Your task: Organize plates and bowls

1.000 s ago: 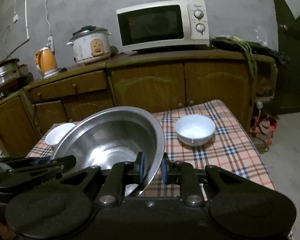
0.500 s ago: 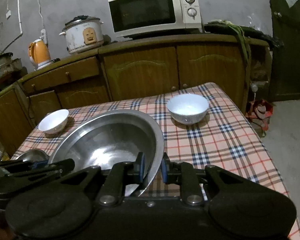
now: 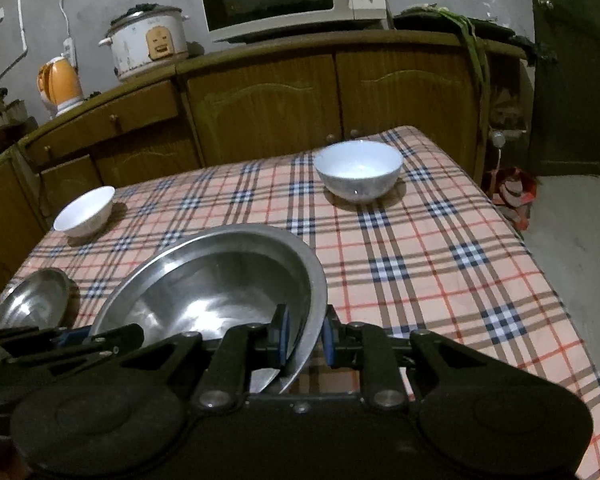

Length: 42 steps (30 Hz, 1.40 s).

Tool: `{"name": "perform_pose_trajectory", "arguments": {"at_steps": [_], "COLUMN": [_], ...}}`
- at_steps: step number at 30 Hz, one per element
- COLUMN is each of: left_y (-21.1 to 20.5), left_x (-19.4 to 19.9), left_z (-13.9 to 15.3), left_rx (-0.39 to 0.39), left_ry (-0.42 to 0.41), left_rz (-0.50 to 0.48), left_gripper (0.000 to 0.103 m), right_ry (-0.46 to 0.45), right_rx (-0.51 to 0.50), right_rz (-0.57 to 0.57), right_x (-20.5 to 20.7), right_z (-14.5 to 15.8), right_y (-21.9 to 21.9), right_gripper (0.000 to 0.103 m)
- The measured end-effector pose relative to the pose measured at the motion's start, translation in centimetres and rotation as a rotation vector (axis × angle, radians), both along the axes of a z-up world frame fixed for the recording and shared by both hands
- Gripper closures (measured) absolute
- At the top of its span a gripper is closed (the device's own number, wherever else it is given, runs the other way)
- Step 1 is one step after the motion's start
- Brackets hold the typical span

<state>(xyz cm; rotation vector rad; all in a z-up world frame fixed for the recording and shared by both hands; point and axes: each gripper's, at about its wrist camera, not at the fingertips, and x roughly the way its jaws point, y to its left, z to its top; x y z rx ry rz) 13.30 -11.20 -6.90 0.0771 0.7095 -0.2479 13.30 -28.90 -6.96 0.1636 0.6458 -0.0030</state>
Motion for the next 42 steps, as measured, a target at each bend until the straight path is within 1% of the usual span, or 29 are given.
{"name": "perform_pose_trajectory", "arguments": {"at_steps": [7,20,37,42], "left_y": [0.2,0.1,0.3,0.3], "left_x": [0.1,0.3,0.4,0.4], "left_z": [-1.4,-2.7,-3.4,-3.5], "left_rx": [0.009,0.009,-0.003,-0.007], "left_ry": [0.022,0.039,0.056,0.059], "left_rz": [0.008,0.006,0.007,0.005], "left_gripper": [0.08,0.08,0.079,0.079], "right_ry": [0.028,0.051,0.083,0.087], "right_rx": [0.005,0.005,0.028,0.031], "right_rz": [-0.001,-0.009,-0.029,-0.03], "right_x": [0.4,0.9,1.1,1.1], "right_z": [-1.8,-3.2,-4.5,-4.6], "right_y": [0.2,0.2,0.1,0.1], "right_gripper": [0.08,0.081,0.08,0.079]}}
